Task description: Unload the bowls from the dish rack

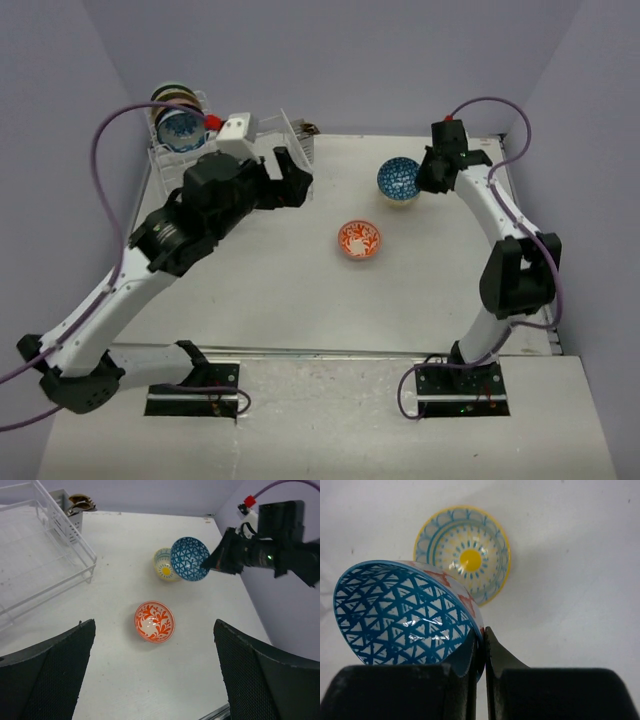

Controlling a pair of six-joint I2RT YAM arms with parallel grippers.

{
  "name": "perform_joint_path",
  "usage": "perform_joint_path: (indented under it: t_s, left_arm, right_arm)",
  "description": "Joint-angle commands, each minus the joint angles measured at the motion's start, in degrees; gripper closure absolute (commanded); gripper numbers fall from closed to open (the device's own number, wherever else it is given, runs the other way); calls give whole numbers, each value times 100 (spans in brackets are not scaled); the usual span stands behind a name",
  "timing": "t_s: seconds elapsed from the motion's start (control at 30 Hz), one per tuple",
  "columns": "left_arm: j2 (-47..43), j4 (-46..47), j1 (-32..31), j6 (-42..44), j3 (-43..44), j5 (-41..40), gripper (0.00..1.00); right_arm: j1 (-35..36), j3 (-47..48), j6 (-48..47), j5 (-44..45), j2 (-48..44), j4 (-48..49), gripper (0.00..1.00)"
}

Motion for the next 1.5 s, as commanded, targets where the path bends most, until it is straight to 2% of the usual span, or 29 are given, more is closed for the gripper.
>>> perform_joint_path:
  t_s: [0.0,0.03,0.2,0.33,0.5,0.6,0.77,0.83,1.0,1.17,1.27,1.3,1.4,1.47]
  left_arm:
    - [-1061,-102,19,199,-705,-201,0]
    - [-1568,-146,19,234,-1108,-227,0]
    - [-2836,-936,19,445,-1656,-736,0]
    - [-3278,-1385,19,612,-1727,-913,0]
    - [-3638,-1561,19,648,-1798,-974,0]
    - [-3692,-1544,19,657,-1850,-1071,0]
    - [-3534,-1526,19,604,-1903,-1072,0]
    - [-3429,-1579,19,516,-1851,-1063,0]
    - [-3191,-1640,19,402,-1666,-1159,0]
    - [-3007,-1553,19,261,-1613,-1448,0]
    - [-2805,-1342,19,191,-1736,-1993,0]
    - [-2621,-1254,19,112,-1736,-2177,0]
    - [-2322,-1000,19,33,-1727,-2135,0]
    - [-2198,-894,19,-2,-1684,-2038,0]
  right_arm:
    - [-318,1241,93,-366,981,171,100]
    - [-414,1463,84,-419,1203,22,100]
    - [-626,2545,101,-646,2233,-445,100]
    - [-776,2740,102,-1341,2628,-533,100]
    - [-776,2731,40,-1351,2717,-612,100]
    - [-776,2600,40,-1246,2656,-612,99]
    - [-776,2476,5,-1219,2612,-612,86]
    - [-776,2432,-30,-1219,2586,-612,85]
    - [-802,2371,-92,-1377,2410,-621,67]
    - [-855,2090,-162,-1254,2068,-621,64]
    - [-960,1756,-153,-1403,1804,-402,72]
    - [-986,1573,-118,-1482,1734,-253,82]
    - [-987,1457,-136,-1527,1873,-225,91]
    - [-987,1387,-171,-1544,1979,-156,93]
